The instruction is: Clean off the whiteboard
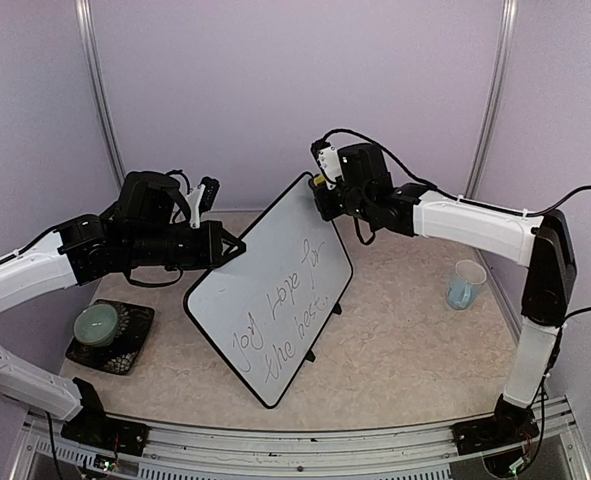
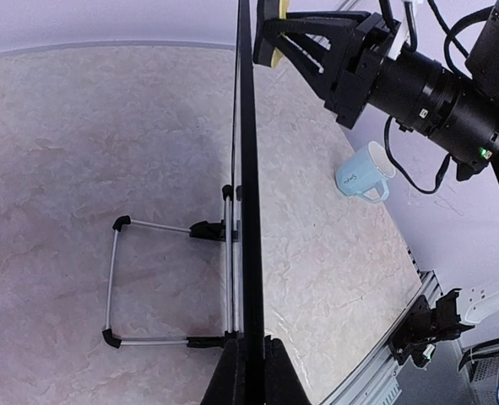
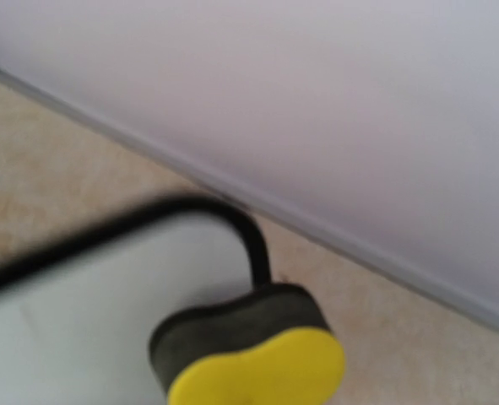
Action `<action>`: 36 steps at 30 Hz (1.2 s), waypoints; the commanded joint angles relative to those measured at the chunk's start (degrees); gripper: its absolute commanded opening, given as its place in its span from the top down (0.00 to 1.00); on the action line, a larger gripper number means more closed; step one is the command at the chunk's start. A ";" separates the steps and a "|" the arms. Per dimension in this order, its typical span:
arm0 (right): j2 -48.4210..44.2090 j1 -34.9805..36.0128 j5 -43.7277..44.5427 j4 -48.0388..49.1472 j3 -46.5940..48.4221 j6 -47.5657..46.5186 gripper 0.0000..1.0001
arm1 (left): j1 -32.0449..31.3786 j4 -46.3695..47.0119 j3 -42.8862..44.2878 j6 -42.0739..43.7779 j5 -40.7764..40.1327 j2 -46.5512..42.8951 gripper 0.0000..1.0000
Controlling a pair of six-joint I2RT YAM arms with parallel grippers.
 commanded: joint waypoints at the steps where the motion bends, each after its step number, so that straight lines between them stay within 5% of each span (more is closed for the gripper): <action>1: 2.58 0.71 2.26 1.30 2.80 -2.49 1.00 | -0.99 1.64 0.06 0.72 3.43 -1.59 1.00; 18: 1.72 3.46 -4.03 8.84 -2.99 -5.89 1.00 | -1.08 2.17 -0.03 0.80 3.68 -0.89 1.00; 36: 0.32 12.36 -0.89 8.48 -5.08 -10.00 1.00 | -1.25 2.48 -0.35 0.58 3.48 -1.18 1.00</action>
